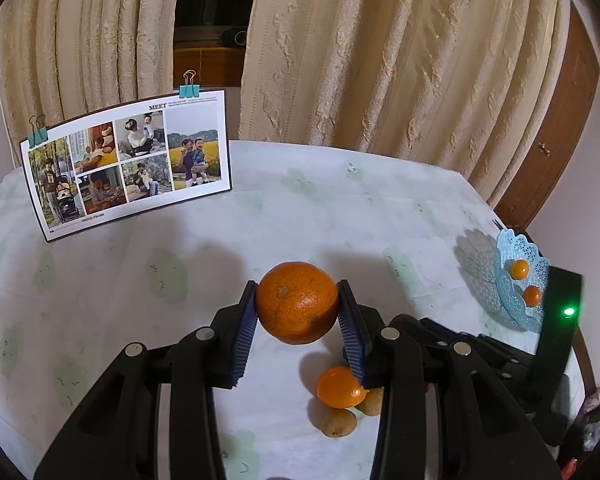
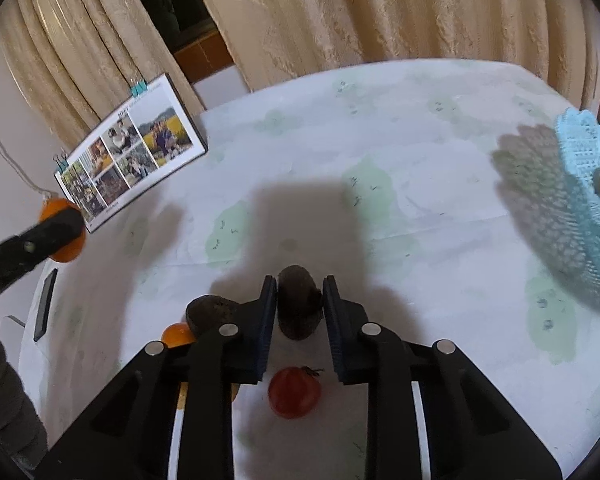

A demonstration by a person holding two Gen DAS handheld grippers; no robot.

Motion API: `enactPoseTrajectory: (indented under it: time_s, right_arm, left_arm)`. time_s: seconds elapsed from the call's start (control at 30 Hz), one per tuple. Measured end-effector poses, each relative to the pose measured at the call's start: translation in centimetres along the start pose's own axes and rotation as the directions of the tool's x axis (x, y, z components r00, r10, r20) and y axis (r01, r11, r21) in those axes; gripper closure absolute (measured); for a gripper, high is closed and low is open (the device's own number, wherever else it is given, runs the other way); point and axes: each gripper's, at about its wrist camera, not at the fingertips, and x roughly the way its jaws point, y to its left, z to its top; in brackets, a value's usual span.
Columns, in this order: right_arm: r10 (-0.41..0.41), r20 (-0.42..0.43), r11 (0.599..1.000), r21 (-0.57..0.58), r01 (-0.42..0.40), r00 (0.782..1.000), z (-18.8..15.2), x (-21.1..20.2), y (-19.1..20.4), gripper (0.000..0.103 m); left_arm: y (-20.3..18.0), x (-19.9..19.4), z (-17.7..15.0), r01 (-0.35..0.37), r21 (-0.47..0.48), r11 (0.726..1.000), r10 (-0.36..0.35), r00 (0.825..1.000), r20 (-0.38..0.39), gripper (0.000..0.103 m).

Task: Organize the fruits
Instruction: 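Grasp the dark brown passion fruit with the right tool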

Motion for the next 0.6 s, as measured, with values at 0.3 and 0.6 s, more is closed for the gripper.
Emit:
enactPoseTrajectory:
  time_s: [0.3,0.6]
  right_arm:
    - [0.020,0.048,0.992,0.120,-0.025,0.999,1.0,-1.9,-3.0,0.070]
    - [0.003,-0.017,0.994,0.109,-0.001,1.000,0.7,1.2,-2.4,0.047]
  left_arm:
    - [-0.6,0.0,-0.2,0.005,0.014,1.000,-0.005,1.000,-0.003,0.063]
    - [-0.2,-0.7,0.1,0.010,0.004,1.000,-0.010,1.000,0.015,0.063]
